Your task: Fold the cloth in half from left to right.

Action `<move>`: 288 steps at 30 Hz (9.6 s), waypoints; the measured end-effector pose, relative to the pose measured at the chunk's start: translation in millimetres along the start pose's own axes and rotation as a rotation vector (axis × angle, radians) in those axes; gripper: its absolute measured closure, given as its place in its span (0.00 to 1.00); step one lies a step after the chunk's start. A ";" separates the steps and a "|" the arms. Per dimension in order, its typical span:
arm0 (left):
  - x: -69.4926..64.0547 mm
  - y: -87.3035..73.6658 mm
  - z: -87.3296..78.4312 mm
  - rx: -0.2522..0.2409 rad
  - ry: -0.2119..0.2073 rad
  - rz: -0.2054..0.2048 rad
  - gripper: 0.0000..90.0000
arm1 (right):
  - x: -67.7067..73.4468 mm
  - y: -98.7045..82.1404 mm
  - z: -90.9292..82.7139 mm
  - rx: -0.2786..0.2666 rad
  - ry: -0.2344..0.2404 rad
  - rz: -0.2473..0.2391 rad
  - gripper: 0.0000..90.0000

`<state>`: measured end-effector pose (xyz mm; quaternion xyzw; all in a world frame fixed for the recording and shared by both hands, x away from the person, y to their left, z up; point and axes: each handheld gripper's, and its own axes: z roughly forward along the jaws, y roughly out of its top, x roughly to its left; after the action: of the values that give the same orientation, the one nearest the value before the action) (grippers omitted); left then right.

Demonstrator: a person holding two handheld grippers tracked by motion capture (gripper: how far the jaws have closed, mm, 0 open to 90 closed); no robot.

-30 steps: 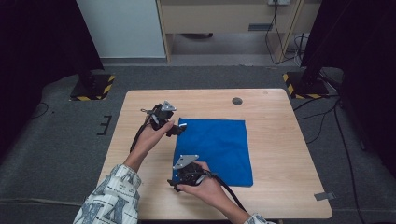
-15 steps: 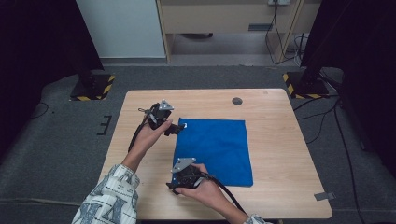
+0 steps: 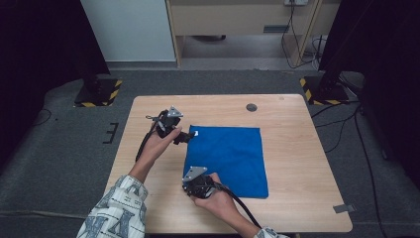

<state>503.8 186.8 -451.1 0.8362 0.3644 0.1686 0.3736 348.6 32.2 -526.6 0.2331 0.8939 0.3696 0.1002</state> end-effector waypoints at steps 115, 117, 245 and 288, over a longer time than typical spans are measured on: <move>47.6 17.3 0.6 0.040 0.078 -0.142 1.00 | 31.0 32.5 -42.5 -0.221 -0.007 0.018 0.98; 49.1 17.1 -1.0 0.039 0.082 -0.142 1.00 | 31.4 33.6 -42.2 -0.225 -0.010 0.018 0.98; -27.0 35.2 84.0 0.117 -0.032 -0.113 1.00 | 9.0 -51.6 -78.2 -0.118 -0.040 0.107 0.94; -48.4 48.3 71.1 -0.006 -0.120 -0.070 0.57 | -18.7 -69.5 -105.5 -0.082 -0.142 0.209 0.42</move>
<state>533.8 93.5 -462.6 0.8305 0.3697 0.1062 0.4028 304.0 -84.8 -501.1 0.3463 0.8396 0.3966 0.1337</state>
